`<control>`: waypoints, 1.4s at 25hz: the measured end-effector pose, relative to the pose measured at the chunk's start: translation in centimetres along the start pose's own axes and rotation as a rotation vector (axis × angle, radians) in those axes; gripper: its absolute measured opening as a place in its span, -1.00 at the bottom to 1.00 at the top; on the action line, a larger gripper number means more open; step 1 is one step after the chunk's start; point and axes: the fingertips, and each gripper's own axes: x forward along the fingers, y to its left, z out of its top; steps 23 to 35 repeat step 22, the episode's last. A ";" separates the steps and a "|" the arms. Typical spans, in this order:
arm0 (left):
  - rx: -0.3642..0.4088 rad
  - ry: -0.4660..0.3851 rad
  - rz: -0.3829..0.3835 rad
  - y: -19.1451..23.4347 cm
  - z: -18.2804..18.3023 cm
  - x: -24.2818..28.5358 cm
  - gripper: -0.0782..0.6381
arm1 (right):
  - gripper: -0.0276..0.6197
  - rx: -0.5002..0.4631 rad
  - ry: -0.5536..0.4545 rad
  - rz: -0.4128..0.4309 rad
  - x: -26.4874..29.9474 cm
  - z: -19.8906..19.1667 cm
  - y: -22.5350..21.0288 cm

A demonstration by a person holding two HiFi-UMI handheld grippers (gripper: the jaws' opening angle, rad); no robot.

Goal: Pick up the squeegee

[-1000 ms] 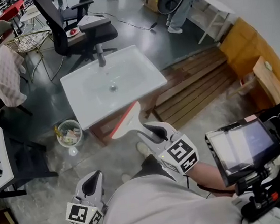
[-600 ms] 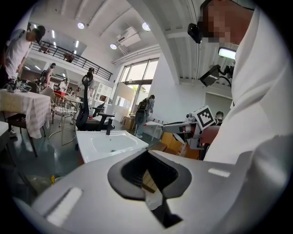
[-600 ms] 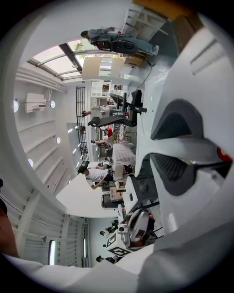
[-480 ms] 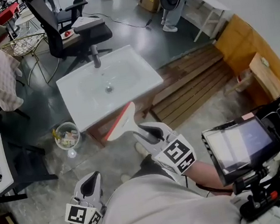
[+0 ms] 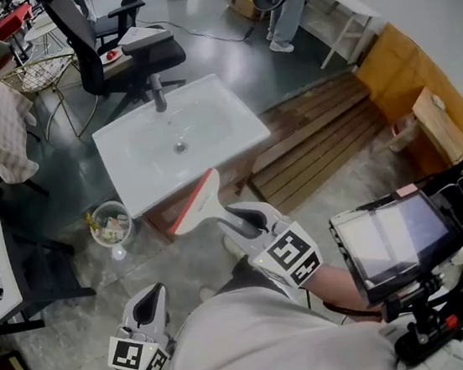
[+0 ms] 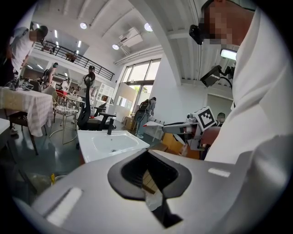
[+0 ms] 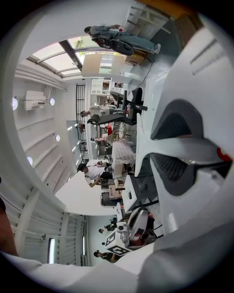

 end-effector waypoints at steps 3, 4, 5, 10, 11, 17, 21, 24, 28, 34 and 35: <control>-0.002 0.001 0.003 0.0 0.1 0.0 -0.76 | -0.61 -0.003 0.002 0.000 0.0 0.1 0.0; -0.001 0.002 0.003 0.1 0.1 0.0 -0.76 | -0.61 -0.004 -0.002 -0.001 0.0 0.2 0.1; 0.000 0.004 0.001 0.1 0.1 0.1 -0.76 | -0.61 -0.004 -0.004 0.000 0.0 0.3 0.1; 0.003 0.011 -0.011 0.0 0.1 0.4 -0.76 | -0.61 0.003 -0.015 -0.009 -0.1 0.3 -0.1; 0.003 0.012 -0.014 0.0 0.1 0.4 -0.76 | -0.61 0.005 -0.017 -0.011 -0.1 0.3 -0.2; 0.004 0.018 -0.022 0.0 0.1 0.6 -0.76 | -0.61 0.012 -0.002 -0.022 -0.2 0.0 -0.4; 0.002 0.019 -0.028 0.0 0.1 0.8 -0.76 | -0.61 0.009 -0.023 -0.025 -0.1 0.4 -0.5; 0.002 0.019 -0.029 0.0 0.1 0.8 -0.76 | -0.61 0.010 -0.024 -0.026 -0.1 0.5 -0.6; 0.002 0.019 -0.029 0.0 0.1 0.8 -0.76 | -0.61 0.010 -0.024 -0.026 -0.1 0.5 -0.6; 0.002 0.019 -0.029 0.0 0.1 0.8 -0.76 | -0.61 0.010 -0.024 -0.026 -0.1 0.5 -0.6; 0.002 0.019 -0.029 0.0 0.1 0.8 -0.76 | -0.61 0.010 -0.024 -0.026 -0.1 0.5 -0.6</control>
